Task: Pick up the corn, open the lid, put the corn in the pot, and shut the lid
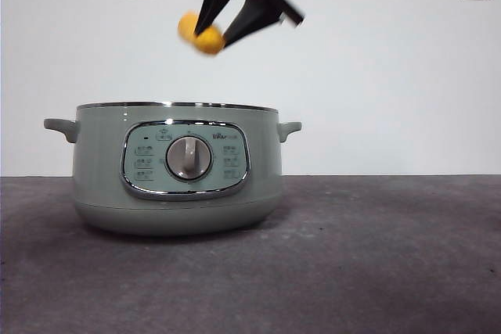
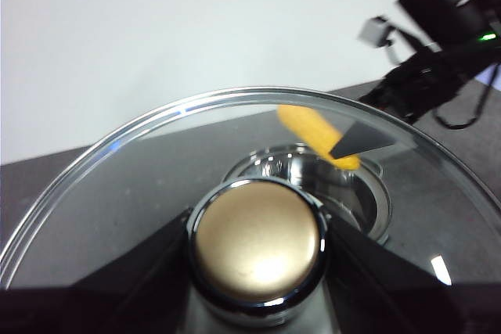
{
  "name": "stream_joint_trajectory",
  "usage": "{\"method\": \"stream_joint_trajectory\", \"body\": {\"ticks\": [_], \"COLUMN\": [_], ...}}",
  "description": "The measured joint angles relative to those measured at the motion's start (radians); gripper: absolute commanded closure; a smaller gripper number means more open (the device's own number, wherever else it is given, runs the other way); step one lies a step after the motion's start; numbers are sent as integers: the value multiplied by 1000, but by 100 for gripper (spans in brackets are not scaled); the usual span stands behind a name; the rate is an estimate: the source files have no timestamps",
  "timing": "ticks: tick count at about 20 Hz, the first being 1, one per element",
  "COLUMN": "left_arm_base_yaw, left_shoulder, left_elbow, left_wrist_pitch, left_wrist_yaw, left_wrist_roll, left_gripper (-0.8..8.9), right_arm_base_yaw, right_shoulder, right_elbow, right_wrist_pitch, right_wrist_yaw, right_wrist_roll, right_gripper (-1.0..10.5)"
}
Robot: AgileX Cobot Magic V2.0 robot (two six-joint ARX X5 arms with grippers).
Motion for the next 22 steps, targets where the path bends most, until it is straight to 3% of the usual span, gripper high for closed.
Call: {"method": "stream_joint_trajectory", "body": {"ticks": [5,14,18,22], "left_arm_base_yaw": [0,0,0,0], "left_shoulder": [-1,-1,-2,-2], "left_elbow": [0,0,0,0], "left_wrist_pitch": [-26,-28,-65,-78], "left_wrist_yaw": [7,40,40,40], "left_wrist_roll": [0,0,0,0], "left_gripper": [821,821,821,821], "right_arm_base_yaw": [33,69,90,114], "right_shoulder": [166,256,274,276], "right_elbow": [47,52,53,55], "right_wrist_pitch": [-38,-51,-58,-98], "right_wrist_yaw": [21,95,169,304], "right_wrist_roll": [-2,-5,-29,-98], "right_gripper": [959,959,959,959]}}
